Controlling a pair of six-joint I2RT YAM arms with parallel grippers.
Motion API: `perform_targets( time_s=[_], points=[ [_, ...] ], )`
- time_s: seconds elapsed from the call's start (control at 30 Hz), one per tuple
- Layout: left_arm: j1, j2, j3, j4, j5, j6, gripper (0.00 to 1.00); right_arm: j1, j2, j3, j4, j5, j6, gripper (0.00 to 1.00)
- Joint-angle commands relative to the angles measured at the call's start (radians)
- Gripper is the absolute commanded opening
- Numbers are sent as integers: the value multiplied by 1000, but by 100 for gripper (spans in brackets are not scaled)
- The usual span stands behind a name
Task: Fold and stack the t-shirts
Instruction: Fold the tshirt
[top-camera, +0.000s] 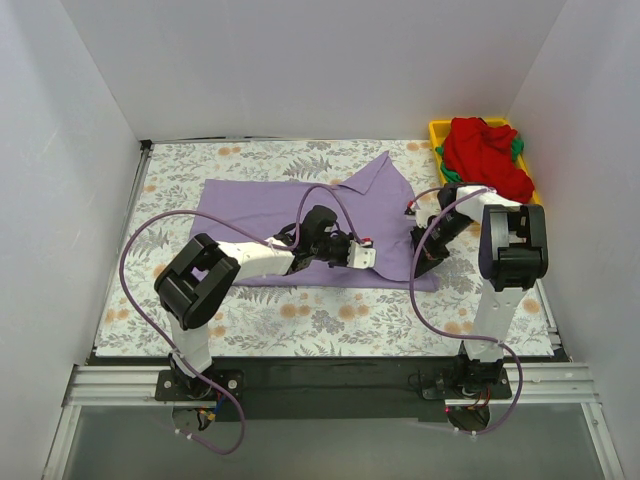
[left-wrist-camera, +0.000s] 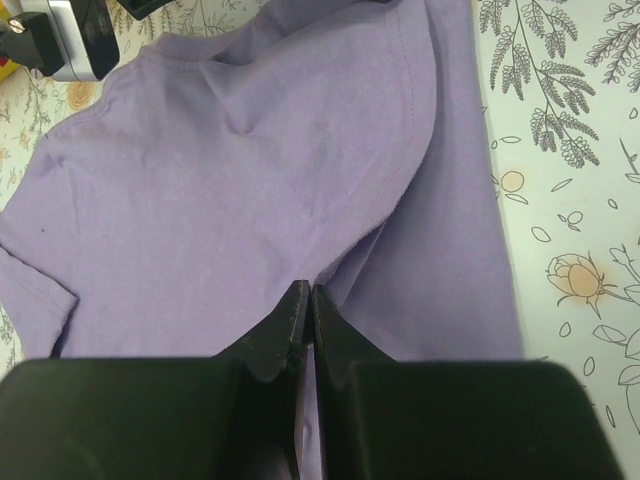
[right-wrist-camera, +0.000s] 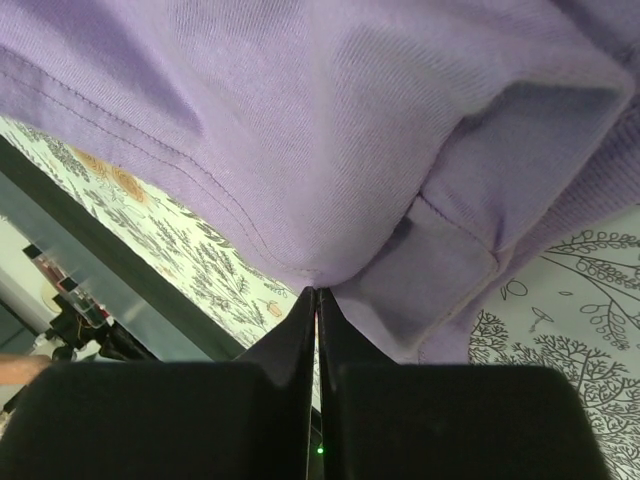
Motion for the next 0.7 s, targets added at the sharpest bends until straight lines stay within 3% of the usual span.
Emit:
perform_targets(
  time_s=[0.0, 0.3, 0.67],
  points=[
    [-4, -47, -15, 18, 4, -10, 0, 4, -2, 24, -8, -6, -5, 1],
    [54, -51, 36, 32, 25, -78, 0, 5, -20, 217, -34, -144, -29, 1],
    [171, 77, 177, 138, -31, -263, 0, 13, 172, 569, -30, -182, 6, 1]
  ],
)
